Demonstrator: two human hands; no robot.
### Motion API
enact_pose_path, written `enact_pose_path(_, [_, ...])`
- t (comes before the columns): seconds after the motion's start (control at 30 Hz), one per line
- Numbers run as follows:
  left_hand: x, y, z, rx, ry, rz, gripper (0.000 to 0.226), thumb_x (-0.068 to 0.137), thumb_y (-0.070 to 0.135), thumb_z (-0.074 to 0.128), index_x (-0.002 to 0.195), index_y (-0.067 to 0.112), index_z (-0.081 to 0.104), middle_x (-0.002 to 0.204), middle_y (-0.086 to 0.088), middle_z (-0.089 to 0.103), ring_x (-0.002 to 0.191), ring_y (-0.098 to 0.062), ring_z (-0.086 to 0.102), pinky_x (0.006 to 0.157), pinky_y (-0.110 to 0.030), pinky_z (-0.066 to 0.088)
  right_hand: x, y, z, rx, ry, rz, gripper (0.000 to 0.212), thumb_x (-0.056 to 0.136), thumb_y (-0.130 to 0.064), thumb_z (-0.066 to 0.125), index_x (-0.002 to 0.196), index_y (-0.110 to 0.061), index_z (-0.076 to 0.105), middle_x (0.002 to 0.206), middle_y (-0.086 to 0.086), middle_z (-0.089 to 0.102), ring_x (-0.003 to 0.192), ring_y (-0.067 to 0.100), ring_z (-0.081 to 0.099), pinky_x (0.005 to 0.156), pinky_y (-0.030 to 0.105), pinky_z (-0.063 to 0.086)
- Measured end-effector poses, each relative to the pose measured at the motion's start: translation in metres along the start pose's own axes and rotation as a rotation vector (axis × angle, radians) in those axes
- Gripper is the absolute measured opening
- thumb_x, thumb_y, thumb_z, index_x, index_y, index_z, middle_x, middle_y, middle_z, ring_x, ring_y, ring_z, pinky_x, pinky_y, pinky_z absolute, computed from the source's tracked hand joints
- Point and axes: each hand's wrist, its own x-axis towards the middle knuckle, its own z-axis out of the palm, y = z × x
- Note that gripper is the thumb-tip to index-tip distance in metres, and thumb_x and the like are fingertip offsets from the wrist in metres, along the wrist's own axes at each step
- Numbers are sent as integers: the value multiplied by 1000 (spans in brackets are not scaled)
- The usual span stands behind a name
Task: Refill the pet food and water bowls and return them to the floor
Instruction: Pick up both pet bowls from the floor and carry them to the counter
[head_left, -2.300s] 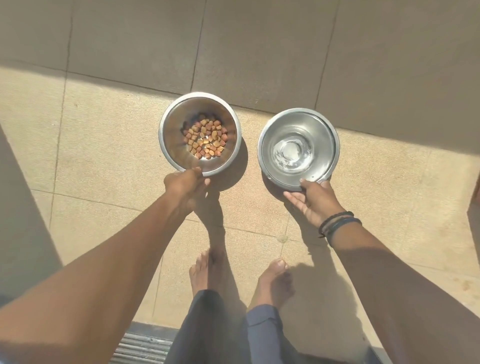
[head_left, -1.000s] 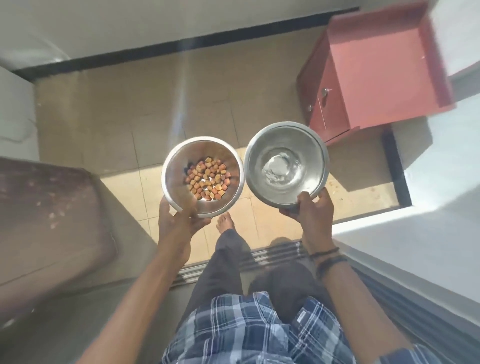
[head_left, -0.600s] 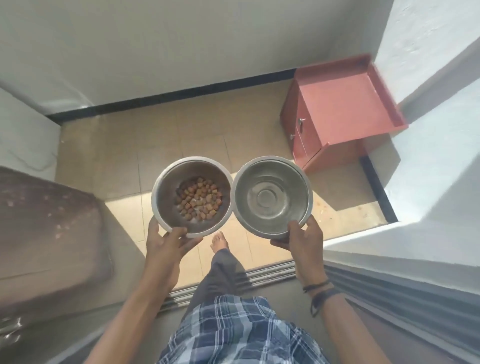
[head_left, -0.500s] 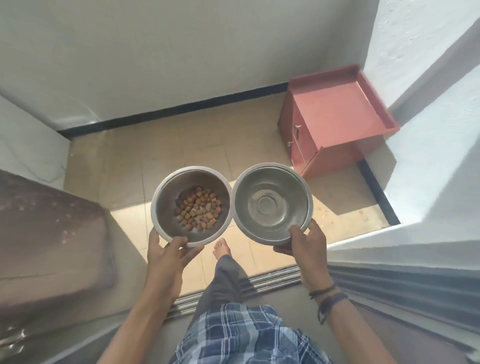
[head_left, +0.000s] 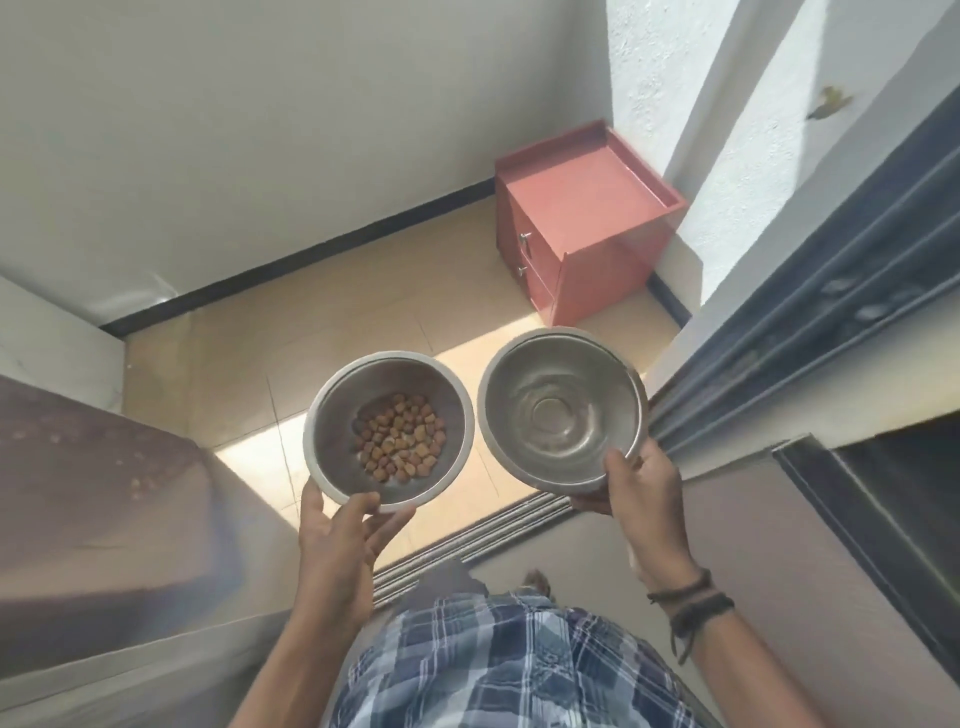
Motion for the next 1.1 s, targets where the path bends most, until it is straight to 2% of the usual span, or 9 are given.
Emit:
enact_pose_path(0.1, [-14,-5,-7,30,-61,15,64,91,-6,53,140,32,39,128,-13,55,92,-28,72,81,-37,57,-31,9,-17,60,77,-3,19,96,-2,50,109,-11,60,94,19,72,67,31,75,55,34,61])
enact_pose_path(0.17, [-20,-6,-11,52,-125,32,65,91,-7,53,141,31,39,127,-14,56,95,-31,71,78,-37,60,-54,15,-25,107,134,-13,19,97,0,50,114,-3,58,92,22,73,63,30,75,53,32,60])
enact_pose_path(0.27, [-24,-5,-9,82,-243,37,66,91,-9,52,142,30,38,121,-13,57,84,-29,73,70,-31,63,-81,28,-36,177,237,-27,24,97,0,50,120,0,57,85,17,74,58,30,73,52,33,60])
enact_pose_path(0.37, [-30,-9,-6,187,-376,23,65,92,-9,51,142,30,38,120,-10,55,93,-36,71,68,-29,63,-113,44,-50,224,344,-33,24,97,1,49,119,-1,57,84,16,74,58,30,73,53,32,61])
enact_pose_path(0.5, [-61,-24,2,264,-537,2,58,93,-9,49,136,30,42,109,-10,59,83,-31,74,66,-27,61,-162,68,-76,253,493,-31,21,96,2,48,115,3,57,87,19,72,56,25,72,54,35,61])
enact_pose_path(0.63, [-89,-38,22,332,-704,20,49,92,-7,47,130,23,45,107,-19,61,85,-38,73,66,-24,61,-197,88,-110,297,653,-52,13,96,3,49,106,5,57,89,25,70,59,33,73,55,36,61])
enact_pose_path(0.83, [-137,-77,65,438,-915,1,46,91,-9,48,129,17,46,113,-30,59,85,-38,70,63,-22,59,-249,122,-166,348,897,-81,8,98,-1,50,99,-3,57,75,15,67,56,32,73,51,35,60])
enact_pose_path(1.0, [-184,-123,115,437,-1083,-30,40,90,-12,47,119,15,51,99,-25,59,78,-37,63,62,-25,59,-277,153,-222,371,1034,-100,12,100,-5,51,108,-3,59,75,17,72,59,32,74,62,47,62])
enact_pose_path(1.1, [-220,-153,139,447,-1134,-17,37,90,-11,47,109,19,56,92,-20,62,81,-39,65,62,-24,59,-295,166,-263,410,1076,-93,12,100,-6,52,109,-2,58,66,6,72,60,32,74,59,43,62])
